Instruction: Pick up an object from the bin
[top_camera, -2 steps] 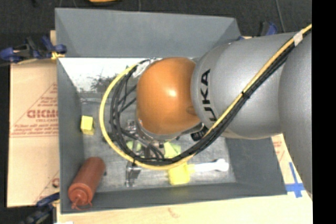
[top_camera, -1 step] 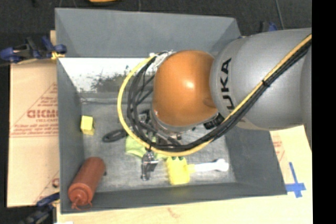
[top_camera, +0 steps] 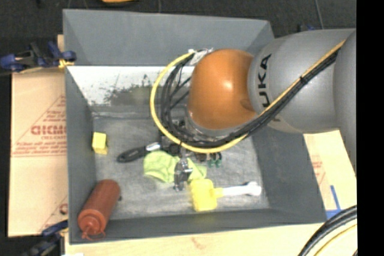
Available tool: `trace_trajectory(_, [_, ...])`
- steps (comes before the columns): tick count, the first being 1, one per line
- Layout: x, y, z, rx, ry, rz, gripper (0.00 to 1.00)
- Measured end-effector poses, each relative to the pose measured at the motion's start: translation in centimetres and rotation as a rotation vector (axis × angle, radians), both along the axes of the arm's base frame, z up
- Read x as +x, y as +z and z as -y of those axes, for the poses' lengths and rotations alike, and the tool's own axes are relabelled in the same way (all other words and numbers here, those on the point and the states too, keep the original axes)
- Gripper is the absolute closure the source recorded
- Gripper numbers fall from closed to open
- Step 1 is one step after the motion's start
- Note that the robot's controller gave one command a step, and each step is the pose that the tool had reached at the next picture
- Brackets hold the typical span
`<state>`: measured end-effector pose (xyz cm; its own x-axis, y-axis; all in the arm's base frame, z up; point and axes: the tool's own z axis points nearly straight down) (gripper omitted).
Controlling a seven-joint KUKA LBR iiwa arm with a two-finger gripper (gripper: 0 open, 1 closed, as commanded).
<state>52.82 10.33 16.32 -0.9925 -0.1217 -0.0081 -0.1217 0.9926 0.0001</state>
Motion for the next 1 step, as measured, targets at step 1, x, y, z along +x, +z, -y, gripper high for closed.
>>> trace_trajectory(1, [1.45, -2.71, 0.76, -0.003, 0.106, -0.006, 0.00])
